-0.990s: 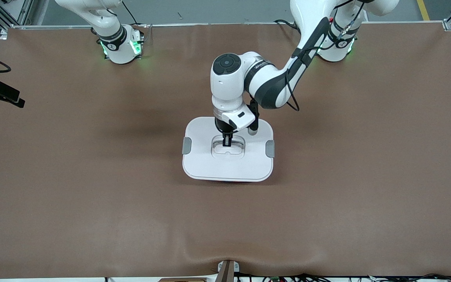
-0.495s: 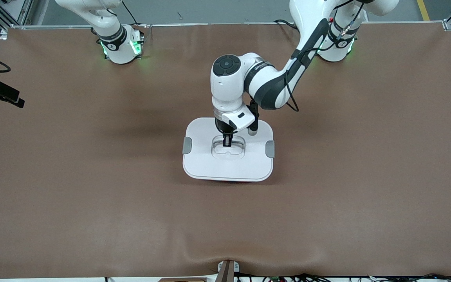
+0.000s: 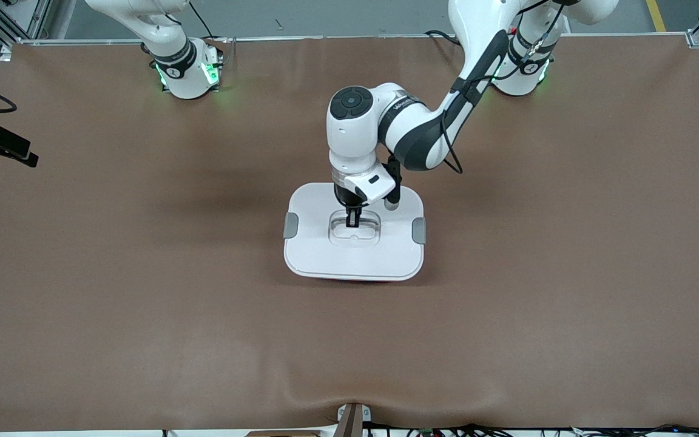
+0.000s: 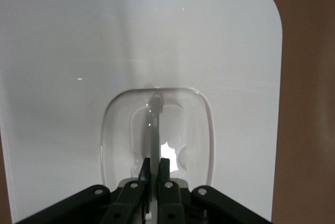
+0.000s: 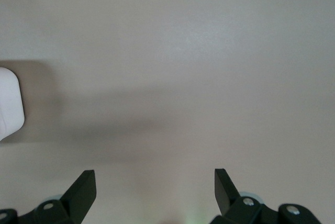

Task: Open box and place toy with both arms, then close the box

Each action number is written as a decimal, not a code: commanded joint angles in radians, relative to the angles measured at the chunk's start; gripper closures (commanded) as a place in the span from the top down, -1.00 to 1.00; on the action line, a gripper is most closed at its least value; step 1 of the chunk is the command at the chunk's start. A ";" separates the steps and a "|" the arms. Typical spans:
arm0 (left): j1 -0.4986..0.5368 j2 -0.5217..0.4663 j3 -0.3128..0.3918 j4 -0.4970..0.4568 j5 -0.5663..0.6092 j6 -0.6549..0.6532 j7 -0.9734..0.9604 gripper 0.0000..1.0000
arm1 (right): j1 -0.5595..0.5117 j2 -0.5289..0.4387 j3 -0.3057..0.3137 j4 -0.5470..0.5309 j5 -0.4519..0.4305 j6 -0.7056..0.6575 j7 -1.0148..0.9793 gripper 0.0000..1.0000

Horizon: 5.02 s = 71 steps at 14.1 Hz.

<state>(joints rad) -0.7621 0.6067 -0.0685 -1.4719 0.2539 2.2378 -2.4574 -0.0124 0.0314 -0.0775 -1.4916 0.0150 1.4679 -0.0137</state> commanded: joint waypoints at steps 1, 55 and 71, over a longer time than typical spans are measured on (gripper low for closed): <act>-0.003 -0.005 0.007 -0.019 0.028 0.005 -0.025 -0.93 | 0.002 0.007 0.002 0.019 -0.017 -0.015 0.012 1.00; 0.757 -0.416 -0.266 0.039 -0.078 -0.486 1.540 1.00 | 0.002 0.007 0.002 0.019 -0.017 -0.015 0.012 1.00; 0.773 -0.651 -0.076 0.088 -0.346 -0.782 1.986 1.00 | 0.005 0.007 0.002 0.019 -0.017 -0.015 0.015 1.00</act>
<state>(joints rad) 0.0046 -0.0291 -0.1820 -1.3825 -0.0577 1.5081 -0.5664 -0.0118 0.0318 -0.0764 -1.4915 0.0150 1.4674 -0.0131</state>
